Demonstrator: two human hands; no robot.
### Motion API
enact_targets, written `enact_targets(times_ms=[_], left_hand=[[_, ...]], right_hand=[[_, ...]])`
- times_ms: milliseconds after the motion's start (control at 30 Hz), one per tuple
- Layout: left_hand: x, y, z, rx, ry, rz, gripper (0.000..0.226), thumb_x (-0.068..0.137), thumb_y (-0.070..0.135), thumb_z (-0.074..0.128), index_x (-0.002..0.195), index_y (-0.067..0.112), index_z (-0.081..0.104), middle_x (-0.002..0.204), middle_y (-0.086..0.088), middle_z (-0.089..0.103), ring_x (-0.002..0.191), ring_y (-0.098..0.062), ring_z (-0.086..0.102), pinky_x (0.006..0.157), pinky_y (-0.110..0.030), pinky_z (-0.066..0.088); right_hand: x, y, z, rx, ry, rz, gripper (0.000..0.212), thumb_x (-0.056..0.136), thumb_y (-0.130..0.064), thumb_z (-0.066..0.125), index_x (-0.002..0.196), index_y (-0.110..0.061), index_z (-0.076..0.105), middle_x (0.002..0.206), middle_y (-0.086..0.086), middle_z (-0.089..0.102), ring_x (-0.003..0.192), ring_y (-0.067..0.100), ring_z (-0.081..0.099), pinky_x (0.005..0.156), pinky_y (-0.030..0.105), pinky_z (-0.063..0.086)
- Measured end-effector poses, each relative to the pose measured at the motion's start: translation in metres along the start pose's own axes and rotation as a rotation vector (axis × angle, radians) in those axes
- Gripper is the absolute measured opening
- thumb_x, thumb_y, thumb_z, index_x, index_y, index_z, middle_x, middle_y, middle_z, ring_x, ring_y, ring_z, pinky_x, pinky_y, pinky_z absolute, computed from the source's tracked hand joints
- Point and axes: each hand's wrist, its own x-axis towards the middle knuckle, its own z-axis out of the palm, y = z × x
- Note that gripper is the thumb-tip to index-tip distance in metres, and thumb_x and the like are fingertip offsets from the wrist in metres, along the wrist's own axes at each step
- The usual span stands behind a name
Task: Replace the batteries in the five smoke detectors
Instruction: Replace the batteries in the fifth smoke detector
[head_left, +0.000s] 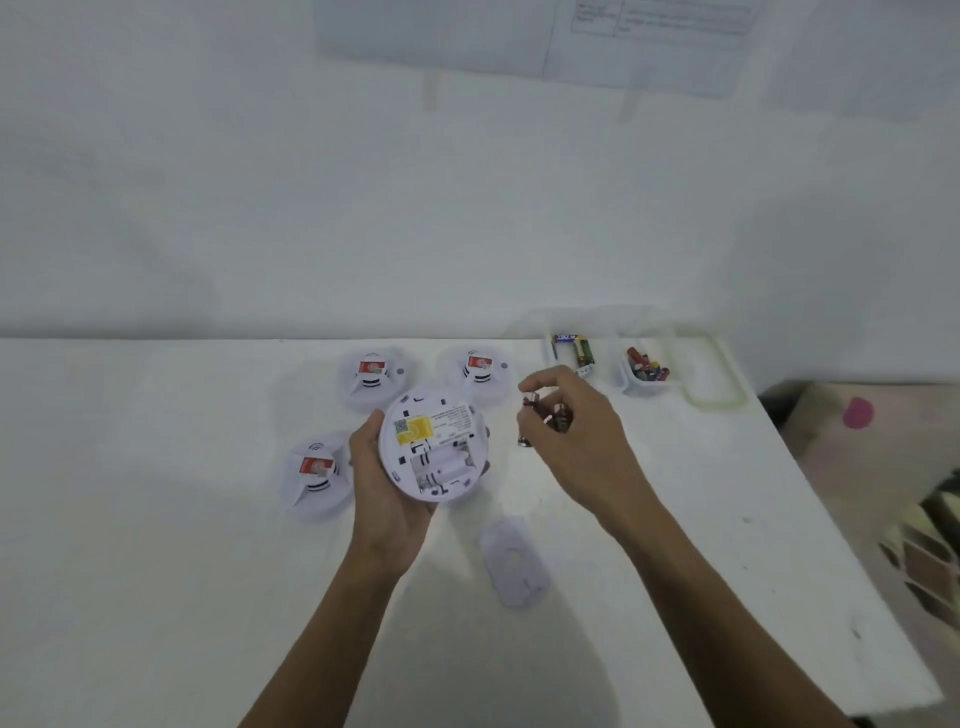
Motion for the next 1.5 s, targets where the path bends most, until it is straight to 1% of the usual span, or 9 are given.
enact_targets(times_ms=[167, 333, 600, 767, 900, 1033, 1200, 1367, 1500], left_hand=[[0.02, -0.01, 0.015, -0.042, -0.052, -0.097, 0.056, 0.095, 0.046, 0.027, 0.108, 0.017, 0.072, 0.123, -0.019, 0.063, 0.116, -0.042, 0.055, 0.09, -0.057, 0.048], [0.042, -0.022, 0.033, -0.018, -0.104, -0.169, 0.062, 0.093, 0.05, 0.027, 0.134, 0.011, 0.053, 0.135, -0.021, 0.054, 0.125, -0.045, 0.048, 0.085, -0.051, 0.053], [0.065, -0.055, 0.068, 0.011, -0.103, -0.206, 0.065, 0.094, 0.051, 0.028, 0.141, 0.009, 0.042, 0.138, -0.023, 0.05, 0.125, -0.045, 0.048, 0.082, -0.049, 0.053], [0.069, -0.079, 0.091, -0.038, -0.031, -0.222, 0.074, 0.077, 0.054, 0.052, 0.137, 0.011, 0.048, 0.136, -0.022, 0.053, 0.125, -0.045, 0.048, 0.081, -0.051, 0.053], [0.068, -0.096, 0.099, -0.09, 0.026, -0.189, 0.054, 0.088, 0.05, 0.037, 0.12, 0.016, 0.064, 0.128, -0.019, 0.061, 0.117, -0.043, 0.055, 0.079, -0.052, 0.055], [0.066, -0.106, 0.106, -0.081, 0.058, -0.134, 0.054, 0.094, 0.048, 0.029, 0.116, 0.017, 0.068, 0.127, -0.019, 0.062, 0.116, -0.042, 0.057, 0.081, -0.053, 0.055], [0.062, -0.118, 0.113, -0.055, 0.056, -0.128, 0.057, 0.095, 0.048, 0.026, 0.126, 0.013, 0.058, 0.126, -0.02, 0.061, 0.112, -0.042, 0.06, 0.083, -0.052, 0.055], [0.06, -0.122, 0.112, -0.037, 0.026, -0.105, 0.078, 0.072, 0.053, 0.057, 0.136, 0.009, 0.049, 0.127, -0.021, 0.06, 0.11, -0.041, 0.061, 0.076, -0.051, 0.056], [0.06, -0.124, 0.109, -0.005, -0.004, -0.062, 0.081, 0.058, 0.058, 0.074, 0.126, 0.015, 0.062, 0.13, -0.02, 0.059, 0.116, -0.042, 0.057, 0.084, -0.054, 0.053]], right_hand=[[0.041, 0.019, -0.045, -0.081, 0.05, 0.058, 0.016, 0.088, -0.012, 0.058, 0.099, -0.024, 0.06, 0.079, -0.003, 0.062, 0.067, 0.013, 0.061, 0.057, 0.033, 0.052], [0.087, 0.047, -0.087, -0.151, 0.083, 0.131, 0.016, 0.087, -0.009, 0.056, 0.099, -0.017, 0.061, 0.073, 0.004, 0.06, 0.061, 0.016, 0.056, 0.056, 0.035, 0.055], [0.16, 0.118, -0.134, -0.264, 0.066, 0.232, 0.016, 0.086, -0.012, 0.063, 0.102, -0.012, 0.06, 0.079, 0.003, 0.054, 0.062, 0.019, 0.054, 0.054, 0.031, 0.054], [0.192, 0.152, -0.14, -0.43, -0.037, 0.215, 0.009, 0.087, -0.015, 0.058, 0.096, -0.014, 0.057, 0.092, 0.008, 0.06, 0.063, 0.025, 0.058, 0.056, 0.033, 0.055], [0.204, 0.17, -0.139, -0.625, -0.131, 0.113, 0.005, 0.089, -0.017, 0.055, 0.094, -0.014, 0.056, 0.098, 0.01, 0.062, 0.071, 0.024, 0.056, 0.059, 0.03, 0.046], [0.209, 0.183, -0.138, -0.761, -0.19, 0.085, 0.012, 0.086, -0.01, 0.054, 0.095, -0.015, 0.059, 0.101, 0.009, 0.06, 0.083, 0.028, 0.058, 0.065, 0.027, 0.039], [0.206, 0.196, -0.143, -0.804, -0.168, 0.023, 0.014, 0.088, -0.006, 0.049, 0.098, -0.009, 0.058, 0.103, 0.014, 0.048, 0.088, 0.035, 0.057, 0.069, 0.032, 0.042], [0.212, 0.192, -0.156, -0.725, -0.145, -0.017, 0.026, 0.09, -0.006, 0.05, 0.113, -0.008, 0.061, 0.109, 0.015, 0.054, 0.088, 0.03, 0.057, 0.072, 0.029, 0.043], [0.216, 0.187, -0.167, -0.636, -0.106, -0.087, 0.024, 0.088, -0.007, 0.052, 0.108, -0.008, 0.065, 0.098, 0.01, 0.062, 0.081, 0.021, 0.054, 0.072, 0.024, 0.041]])
